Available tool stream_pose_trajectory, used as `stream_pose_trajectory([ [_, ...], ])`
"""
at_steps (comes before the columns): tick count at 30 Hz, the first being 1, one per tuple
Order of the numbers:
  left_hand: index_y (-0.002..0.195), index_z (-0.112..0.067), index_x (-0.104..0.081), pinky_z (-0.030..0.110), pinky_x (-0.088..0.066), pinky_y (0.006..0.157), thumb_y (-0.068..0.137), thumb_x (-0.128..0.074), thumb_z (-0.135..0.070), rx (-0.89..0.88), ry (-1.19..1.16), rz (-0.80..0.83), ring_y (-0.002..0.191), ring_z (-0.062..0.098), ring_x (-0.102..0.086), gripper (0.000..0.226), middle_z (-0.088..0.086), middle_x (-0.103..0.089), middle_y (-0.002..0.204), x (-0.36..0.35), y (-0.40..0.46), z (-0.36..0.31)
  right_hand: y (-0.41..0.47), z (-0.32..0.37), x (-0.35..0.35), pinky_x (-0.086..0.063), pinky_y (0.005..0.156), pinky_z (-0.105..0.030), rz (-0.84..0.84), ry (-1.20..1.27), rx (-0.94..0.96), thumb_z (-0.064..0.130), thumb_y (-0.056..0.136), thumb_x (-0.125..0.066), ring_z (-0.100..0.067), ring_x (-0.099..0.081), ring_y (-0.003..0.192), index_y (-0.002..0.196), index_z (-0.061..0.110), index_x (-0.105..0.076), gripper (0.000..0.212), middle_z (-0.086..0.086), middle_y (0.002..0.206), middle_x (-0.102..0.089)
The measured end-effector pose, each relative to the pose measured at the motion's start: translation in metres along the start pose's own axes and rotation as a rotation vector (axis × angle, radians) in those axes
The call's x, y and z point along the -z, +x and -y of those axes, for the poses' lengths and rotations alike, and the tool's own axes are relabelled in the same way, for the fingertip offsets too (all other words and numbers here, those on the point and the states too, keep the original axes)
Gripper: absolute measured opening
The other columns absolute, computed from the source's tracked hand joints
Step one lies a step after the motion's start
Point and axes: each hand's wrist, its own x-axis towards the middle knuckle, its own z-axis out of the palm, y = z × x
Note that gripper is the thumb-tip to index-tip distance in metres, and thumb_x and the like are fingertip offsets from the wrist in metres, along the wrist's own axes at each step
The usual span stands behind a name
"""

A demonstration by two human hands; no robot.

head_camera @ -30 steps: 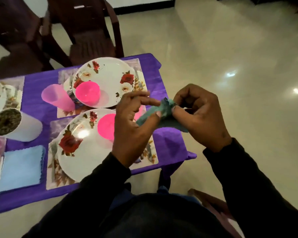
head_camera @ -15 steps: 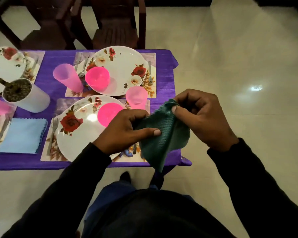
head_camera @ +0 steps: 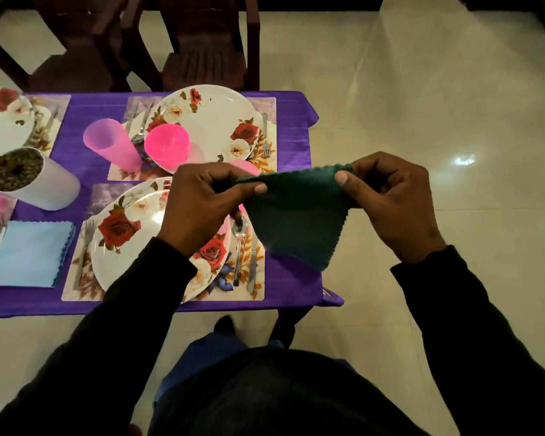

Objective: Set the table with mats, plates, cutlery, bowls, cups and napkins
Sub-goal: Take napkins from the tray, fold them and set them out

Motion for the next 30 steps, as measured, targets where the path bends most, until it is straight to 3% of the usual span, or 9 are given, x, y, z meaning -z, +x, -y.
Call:
stream_pose_trajectory([
  [4, 0.097, -0.019, -0.073, 0.017, -0.054, 0.054, 0.091, -0.073, -0.018, -0.005, 0.010, -0.052, 0.062, 0.009, -0.070, 0.006, -0.009, -0.073, 0.079, -0.004, 0.023, -0.003, 0.018, -0.007, 0.000, -0.060, 0.068, -0.039, -0.099, -0.045, 0.055, 0.021, 0.089, -0.073, -0.012, -0.066, 0.071, 0.086, 0.018, -0.070, 0.005, 0.009, 0.077, -0.068],
  [8, 0.096, -0.012, -0.072, 0.017, -0.057, 0.061, 0.090, -0.075, -0.016, -0.035, -0.030, -0.099, 0.069, 0.009, -0.072, 0.008, -0.004, -0.073, 0.083, -0.005, 0.032, -0.012, 0.027, -0.002, 0.004, -0.059, 0.068, -0.030, -0.180, -0.052, 0.095, 0.022, 0.090, -0.073, -0.009, -0.066, 0.074, 0.091, 0.016, -0.072, 0.006, 0.009, 0.081, -0.069],
  [12, 0.096, -0.015, -0.073, 0.021, -0.059, 0.065, 0.087, -0.078, -0.015, -0.119, -0.026, -0.098, 0.072, 0.014, -0.073, 0.010, -0.005, -0.074, 0.085, 0.004, 0.020, -0.022, 0.013, 0.005, 0.012, -0.056, 0.066, -0.021, -0.153, -0.040, 0.110, 0.019, 0.090, -0.073, -0.010, -0.068, 0.079, 0.096, 0.011, -0.072, 0.010, 0.006, 0.086, -0.070],
  [16, 0.094, -0.015, -0.076, 0.021, -0.059, 0.066, 0.081, -0.080, -0.018, -0.111, 0.038, 0.017, 0.072, 0.013, -0.072, 0.014, -0.006, -0.075, 0.083, 0.013, -0.008, -0.018, -0.014, -0.005, 0.019, -0.058, 0.070, -0.024, 0.025, -0.042, 0.099, 0.008, 0.085, -0.076, -0.014, -0.069, 0.084, 0.091, 0.007, -0.073, 0.007, 0.000, 0.089, -0.072],
  [20, 0.089, -0.015, -0.081, 0.026, -0.061, 0.064, 0.075, -0.083, -0.021, 0.050, 0.073, 0.157, 0.071, 0.014, -0.074, 0.015, -0.006, -0.077, 0.079, 0.008, -0.043, 0.012, -0.040, -0.031, 0.015, -0.059, 0.071, -0.035, 0.264, -0.098, 0.070, 0.007, 0.081, -0.078, -0.016, -0.069, 0.082, 0.085, 0.012, -0.074, 0.008, 0.005, 0.085, -0.071],
  [27, 0.084, -0.024, -0.083, 0.014, -0.053, 0.069, 0.074, -0.089, -0.015, 0.148, 0.256, 0.393, 0.077, 0.000, -0.070, 0.015, -0.016, -0.075, 0.079, -0.010, -0.093, 0.065, -0.083, -0.077, -0.011, -0.052, 0.073, -0.026, 0.664, -0.310, -0.093, 0.014, 0.073, -0.075, -0.004, -0.064, 0.077, 0.079, 0.019, -0.075, 0.008, 0.013, 0.078, -0.071],
  [30, 0.087, -0.025, -0.083, 0.023, -0.056, 0.070, 0.079, -0.086, -0.017, 0.205, 0.294, 0.504, 0.078, -0.001, -0.069, 0.012, -0.019, -0.074, 0.080, -0.016, -0.104, 0.078, -0.093, -0.085, -0.018, -0.049, 0.068, -0.020, 0.784, -0.366, -0.161, 0.015, 0.074, -0.070, -0.005, -0.063, 0.070, 0.082, 0.016, -0.075, 0.009, 0.012, 0.073, -0.067],
])
